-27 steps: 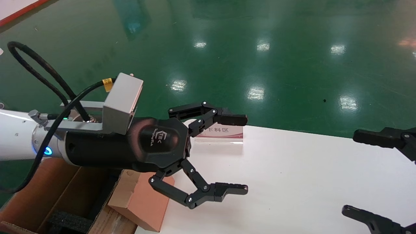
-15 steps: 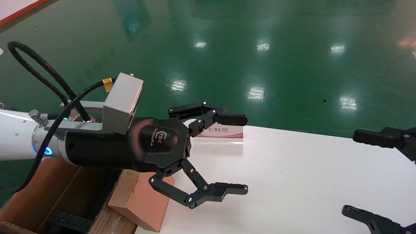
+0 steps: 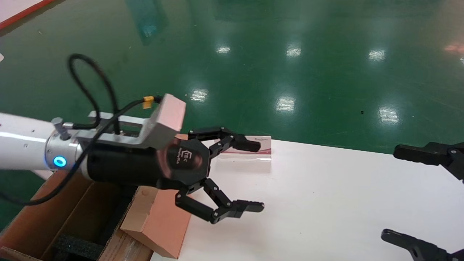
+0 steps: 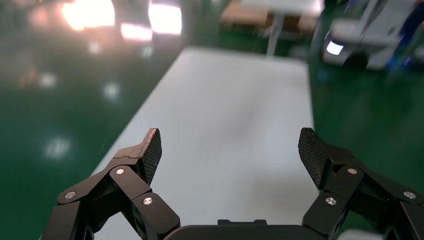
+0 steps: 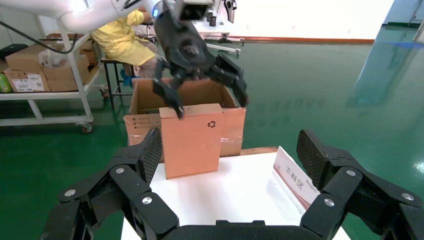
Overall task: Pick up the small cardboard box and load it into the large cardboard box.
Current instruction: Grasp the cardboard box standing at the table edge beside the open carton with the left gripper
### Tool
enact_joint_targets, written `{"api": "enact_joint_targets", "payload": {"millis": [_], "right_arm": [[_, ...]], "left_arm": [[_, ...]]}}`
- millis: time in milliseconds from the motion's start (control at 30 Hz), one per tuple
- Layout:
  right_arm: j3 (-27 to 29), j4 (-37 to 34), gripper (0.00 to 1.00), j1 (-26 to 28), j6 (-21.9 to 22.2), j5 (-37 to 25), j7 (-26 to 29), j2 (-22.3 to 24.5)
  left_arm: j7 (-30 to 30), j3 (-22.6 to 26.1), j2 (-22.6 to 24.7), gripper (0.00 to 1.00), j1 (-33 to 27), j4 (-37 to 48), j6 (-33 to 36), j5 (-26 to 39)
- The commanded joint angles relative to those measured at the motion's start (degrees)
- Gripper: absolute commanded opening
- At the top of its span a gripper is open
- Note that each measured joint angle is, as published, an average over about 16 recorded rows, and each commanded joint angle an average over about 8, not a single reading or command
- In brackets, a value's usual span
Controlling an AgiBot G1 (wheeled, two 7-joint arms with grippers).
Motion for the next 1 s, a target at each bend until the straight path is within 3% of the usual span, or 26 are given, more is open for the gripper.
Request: {"api": "enact_joint_targets", "payload": {"millis": [33,233,600,767,1000], "right_arm": [[0.0,0.0,1.0,0.0,0.0,0.0,0.0,0.0],[0.0,0.0,1.0,0.0,0.0,0.0,0.0,0.0],[-0.1,0.0,1.0,0.0,0.0,0.1,0.0,0.0],[-0.1,0.0,1.0,0.0,0.0,0.1,-0.1,0.0],[-0.1,0.0,1.0,0.0,0.0,0.1,-0.1,0.0]], "left_arm": [[-2.5,1.5,-0.8,1.0,-2.1,-0.9,-0.2,4.1],[-13.2,9.5,0.8,1.0,-13.0,-1.2,4.2,17.0],[-31.3,29.1,2.7,1.0,-30.7,-2.0,5.4,32.4],[-39.4,37.8,3.8,1.0,-37.8,-2.3,5.4,35.9],[-47.4,48.2,4.6,1.0,-44.7,-2.6,5.2,33.7]]}}
